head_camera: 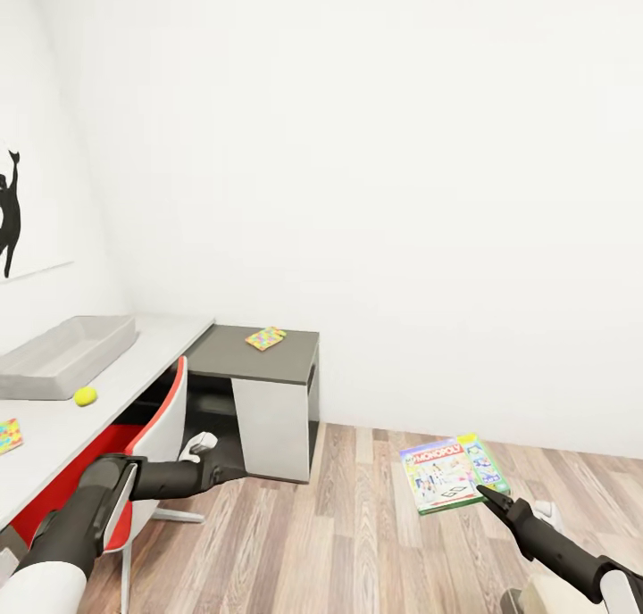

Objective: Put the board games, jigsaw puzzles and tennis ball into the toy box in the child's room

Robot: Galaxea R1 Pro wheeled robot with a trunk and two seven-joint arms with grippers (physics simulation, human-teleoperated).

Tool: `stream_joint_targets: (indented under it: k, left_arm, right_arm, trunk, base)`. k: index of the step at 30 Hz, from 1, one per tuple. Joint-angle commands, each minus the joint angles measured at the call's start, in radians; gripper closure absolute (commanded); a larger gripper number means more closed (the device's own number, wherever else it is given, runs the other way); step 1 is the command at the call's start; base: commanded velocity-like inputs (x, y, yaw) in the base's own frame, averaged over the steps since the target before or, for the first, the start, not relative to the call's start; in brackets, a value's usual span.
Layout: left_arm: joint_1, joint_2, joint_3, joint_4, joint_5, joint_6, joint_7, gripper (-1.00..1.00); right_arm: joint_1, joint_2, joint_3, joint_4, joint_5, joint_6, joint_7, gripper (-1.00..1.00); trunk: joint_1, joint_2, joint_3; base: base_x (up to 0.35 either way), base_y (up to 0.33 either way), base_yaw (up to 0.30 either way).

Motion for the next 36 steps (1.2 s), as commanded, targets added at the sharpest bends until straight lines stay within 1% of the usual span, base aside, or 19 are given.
stream_joint_targets:
  k: [1,5,12,18,23,24,25,26,27,30,32,33,36]
  left_arm:
    - [-0.001,-0.001,0.003,0.000,-0.010,0.007,-0.010,-1.00]
    - [-0.001,-0.001,0.003,0.000,-0.010,0.007,-0.010,-1.00]
    - [-0.001,-0.001,0.003,0.000,-0.010,0.007,-0.010,-1.00]
    - [-0.001,-0.001,0.003,0.000,-0.010,0.006,-0.010,-1.00]
    - [0.000,0.000,0.003,-0.010,-0.008,0.005,-0.025,-1.00]
    - [0.000,0.001,0.002,-0.024,-0.008,0.005,-0.043,-1.00]
    - [0.001,0.003,0.001,-0.048,-0.008,0.006,-0.074,-1.00]
    - [0.004,0.004,0.001,-0.080,-0.009,0.007,-0.118,-1.00]
    - [0.007,0.005,0.000,-0.098,-0.009,0.008,-0.144,-1.00]
    - [0.030,0.011,0.005,-0.197,-0.016,0.018,-0.310,-1.00]
    - [0.052,0.031,0.022,-0.248,-0.014,0.024,-0.394,-1.00]
    - [0.056,0.038,0.028,-0.260,-0.013,0.025,-0.409,-1.00]
    - [0.081,0.077,0.072,-0.317,-0.008,0.037,-0.410,-1.00]
  right_arm:
    - [-0.001,0.000,-0.002,0.000,0.000,0.005,0.003,1.00]
    - [-0.001,-0.001,-0.002,0.000,0.001,0.006,0.003,1.00]
    - [-0.002,-0.002,-0.009,-0.001,-0.013,0.011,0.010,1.00]
    - [-0.001,-0.001,-0.008,-0.001,-0.013,0.010,0.011,1.00]
    - [-0.001,-0.002,-0.008,-0.004,-0.013,0.010,0.013,1.00]
    - [-0.001,-0.002,-0.008,-0.005,-0.013,0.011,0.013,1.00]
    - [-0.001,-0.002,-0.008,-0.008,-0.013,0.013,0.014,1.00]
    - [-0.001,-0.003,-0.008,-0.010,-0.014,0.014,0.014,1.00]
    - [0.000,-0.003,-0.008,-0.011,-0.013,0.015,0.014,1.00]
    - [0.001,-0.004,-0.008,-0.019,-0.014,0.021,0.018,1.00]
    - [0.002,-0.003,-0.006,-0.041,-0.015,0.024,0.034,1.00]
    - [0.002,-0.003,-0.005,-0.050,-0.015,0.025,0.040,1.00]
    - [0.001,-0.001,0.001,-0.136,-0.014,0.039,0.089,1.00]
  trunk:
    - [0.000,-0.001,0.000]
    - [0.000,-0.001,0.000]
    - [0.000,-0.001,0.000]
    - [0.000,-0.001,0.000]
    - [0.000,-0.001,0.000]
    - [0.000,-0.001,0.000]
    - [0.000,-0.001,0.000]
    - [0.000,-0.001,0.000]
    - [0.000,-0.001,0.000]
    - [0.000,-0.001,0.000]
    - [0.000,-0.001,0.000]
    - [0.000,-0.001,0.000]
    - [0.000,-0.001,0.000]
  base:
    - [0.000,0.000,0.048]
    - [0.000,0.000,0.012]
    - [0.000,0.000,0.001]
    - [0.000,0.000,0.000]
    - [0.000,0.000,0.000]
    - [0.000,0.000,0.000]
    - [0.000,0.000,0.000]
    - [0.000,0.000,0.000]
    - [0.000,0.000,0.000]
    - [0.000,0.000,0.000]
    - [0.000,0.000,0.000]
    - [0.000,0.000,0.000]
    - [0.000,0.000,0.000]
